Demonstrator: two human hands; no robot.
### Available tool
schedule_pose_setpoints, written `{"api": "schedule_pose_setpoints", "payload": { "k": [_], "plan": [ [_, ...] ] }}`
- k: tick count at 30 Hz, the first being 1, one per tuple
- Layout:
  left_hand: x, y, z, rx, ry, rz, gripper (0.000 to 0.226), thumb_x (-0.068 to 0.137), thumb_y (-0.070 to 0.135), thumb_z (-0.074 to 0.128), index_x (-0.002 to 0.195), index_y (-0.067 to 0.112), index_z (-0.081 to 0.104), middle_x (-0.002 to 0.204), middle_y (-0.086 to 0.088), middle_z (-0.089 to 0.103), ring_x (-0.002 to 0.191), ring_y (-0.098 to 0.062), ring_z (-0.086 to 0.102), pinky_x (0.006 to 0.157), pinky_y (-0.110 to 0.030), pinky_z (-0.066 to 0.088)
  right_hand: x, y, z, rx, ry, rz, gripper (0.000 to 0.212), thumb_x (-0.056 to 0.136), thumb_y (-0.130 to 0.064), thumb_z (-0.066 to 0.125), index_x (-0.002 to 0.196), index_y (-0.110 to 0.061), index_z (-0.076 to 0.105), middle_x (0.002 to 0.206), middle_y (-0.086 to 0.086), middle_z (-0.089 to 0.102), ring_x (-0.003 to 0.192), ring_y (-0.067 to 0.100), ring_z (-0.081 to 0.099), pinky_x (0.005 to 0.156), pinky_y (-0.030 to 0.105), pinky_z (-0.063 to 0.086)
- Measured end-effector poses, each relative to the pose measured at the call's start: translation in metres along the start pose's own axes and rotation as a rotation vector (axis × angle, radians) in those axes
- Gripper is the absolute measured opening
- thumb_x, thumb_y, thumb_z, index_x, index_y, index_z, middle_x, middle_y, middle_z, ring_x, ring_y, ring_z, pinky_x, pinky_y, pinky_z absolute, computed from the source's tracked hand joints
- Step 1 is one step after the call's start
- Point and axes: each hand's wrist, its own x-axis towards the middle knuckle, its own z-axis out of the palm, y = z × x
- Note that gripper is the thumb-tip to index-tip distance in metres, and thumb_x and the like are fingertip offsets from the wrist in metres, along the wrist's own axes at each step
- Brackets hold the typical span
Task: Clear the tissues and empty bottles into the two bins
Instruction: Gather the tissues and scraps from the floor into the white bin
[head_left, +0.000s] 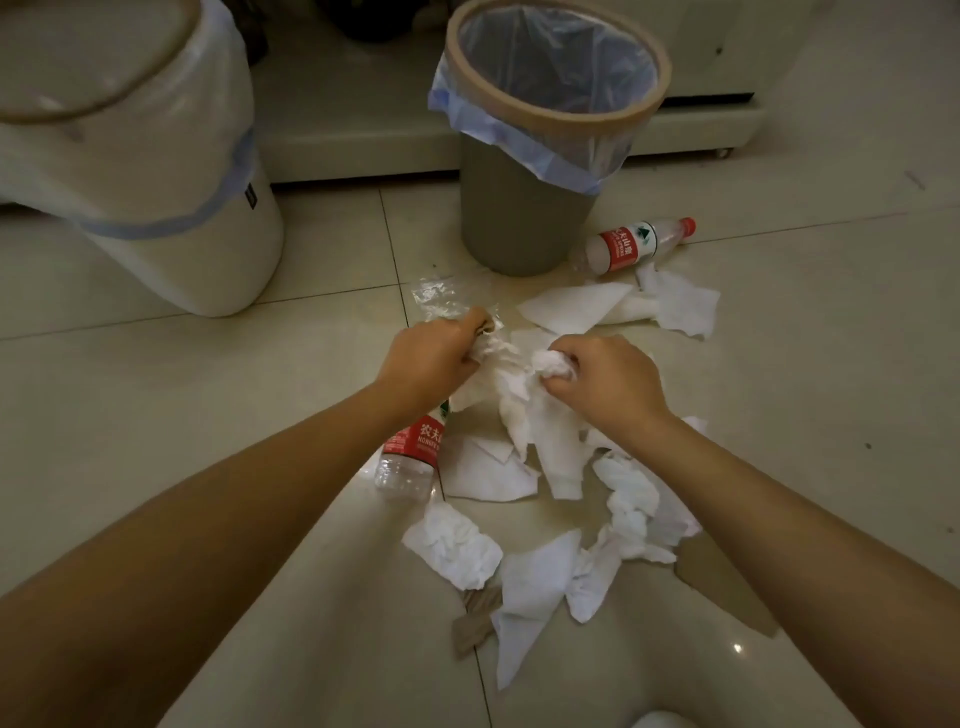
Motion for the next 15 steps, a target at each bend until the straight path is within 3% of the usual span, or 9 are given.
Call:
{"api": "schedule_pose_setpoints", "payload": {
  "k": [5,11,15],
  "plan": [
    [-0.005,-0.018,-0.05,-0.088,0.113,-0.096,0.034,0.092,0.026,0.058,0.124,0.02,0.049,0.096,0.001,0.064,0.08,-0.018,0.061,0.067,-0.03,0.05,0.025,-0.039,-0.026,0.163,0.094,-0.05,0.018,0.079,-0.029,0.067,0.092,-0.017,0.07,0.082,0.002,0.07,0.074,0.019,0.062,0.067,0.04,0.054],
    [-0.03,-0.059,-0.111,-0.111,0.245,-0.201,0.032,0.089,0.025,0.062,0.118,0.016,0.053,0.098,-0.006,0.068,0.08,-0.022,0.064,0.07,-0.04,0.055,0.049,-0.11,-0.056,0.3,0.124,-0.166,0.016,0.08,-0.023,0.07,0.095,-0.018,0.073,0.084,-0.001,0.071,0.076,0.016,0.064,0.068,0.03,0.053],
    [-0.044,-0.083,-0.159,-0.045,0.334,-0.246,0.023,0.089,0.024,0.06,0.111,0.016,0.057,0.094,-0.005,0.068,0.081,-0.022,0.063,0.071,-0.037,0.053,0.064,-0.161,-0.07,0.39,0.125,-0.234,0.016,0.082,-0.024,0.071,0.097,-0.019,0.072,0.088,0.001,0.071,0.079,0.015,0.065,0.076,0.031,0.056]
  ]
}}
